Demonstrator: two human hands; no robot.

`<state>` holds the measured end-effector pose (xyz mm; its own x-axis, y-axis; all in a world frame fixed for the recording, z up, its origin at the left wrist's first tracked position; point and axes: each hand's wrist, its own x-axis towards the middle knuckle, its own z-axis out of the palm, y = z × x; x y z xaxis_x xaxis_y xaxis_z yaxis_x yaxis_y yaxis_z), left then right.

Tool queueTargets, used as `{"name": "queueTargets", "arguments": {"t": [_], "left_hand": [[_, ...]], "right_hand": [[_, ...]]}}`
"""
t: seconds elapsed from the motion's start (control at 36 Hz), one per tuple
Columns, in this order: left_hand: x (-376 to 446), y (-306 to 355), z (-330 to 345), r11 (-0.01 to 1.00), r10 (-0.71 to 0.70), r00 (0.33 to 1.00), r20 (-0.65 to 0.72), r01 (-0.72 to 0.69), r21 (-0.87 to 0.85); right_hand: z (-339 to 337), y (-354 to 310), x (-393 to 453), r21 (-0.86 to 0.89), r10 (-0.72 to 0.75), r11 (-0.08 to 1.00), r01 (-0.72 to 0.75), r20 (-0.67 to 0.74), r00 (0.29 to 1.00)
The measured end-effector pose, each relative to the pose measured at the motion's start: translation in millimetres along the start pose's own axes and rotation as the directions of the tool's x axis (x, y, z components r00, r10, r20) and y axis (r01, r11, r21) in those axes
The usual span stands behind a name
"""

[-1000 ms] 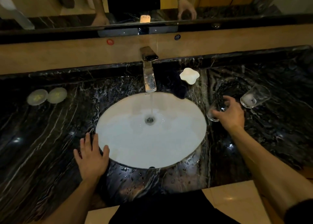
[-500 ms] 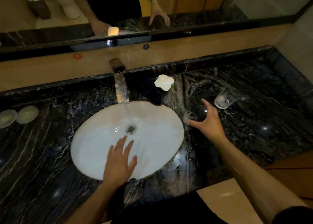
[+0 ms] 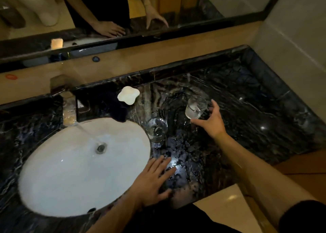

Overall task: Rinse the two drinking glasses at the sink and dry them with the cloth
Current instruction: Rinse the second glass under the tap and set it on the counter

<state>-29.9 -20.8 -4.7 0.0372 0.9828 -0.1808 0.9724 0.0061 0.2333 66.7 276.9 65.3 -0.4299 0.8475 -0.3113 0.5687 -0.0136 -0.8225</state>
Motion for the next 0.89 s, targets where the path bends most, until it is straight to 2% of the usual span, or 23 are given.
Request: {"name": "queueTargets", "arguments": {"t": [0.19, 0.31, 0.44, 0.64, 0.75, 0.89], "left_hand": [[-0.7, 2.6, 0.2, 0.999, -0.047, 0.999, 0.014, 0.048, -0.026], [-1.3, 2.7, 1.1, 0.998, -0.055, 0.998, 0.012, 0.055, -0.028], [-3.5, 3.3, 3.6, 0.997, -0.061, 0.998, -0.008, 0.061, -0.039], [-4.3, 3.3, -1.8, 0.997, -0.059, 0.998, -0.014, 0.059, -0.040], [-14.8, -4.8, -6.0, 1.000, -0.010, 0.999, -0.034, 0.009, -0.020], [-46.1, -24.3, -8.8, 0.992, 0.034, 0.998, -0.053, -0.040, -0.123]], "right_hand": [[1.7, -4.9, 27.8, 0.146, -0.070, 0.988, 0.055, 0.098, 0.993], [9.6, 2.3, 33.4, 0.126, -0.043, 0.992, 0.028, 0.112, 0.993], [13.8, 10.1, 31.4, 0.081, -0.063, 0.995, 0.058, 0.057, 0.996], [6.6, 12.8, -14.7, 0.052, -0.072, 0.996, 0.068, 0.083, 0.994], [5.9, 12.4, -57.0, 0.039, -0.056, 0.998, 0.051, 0.154, 0.986], [25.3, 11.8, -108.5, 0.011, -0.049, 0.999, 0.047, 0.261, 0.964]]}}
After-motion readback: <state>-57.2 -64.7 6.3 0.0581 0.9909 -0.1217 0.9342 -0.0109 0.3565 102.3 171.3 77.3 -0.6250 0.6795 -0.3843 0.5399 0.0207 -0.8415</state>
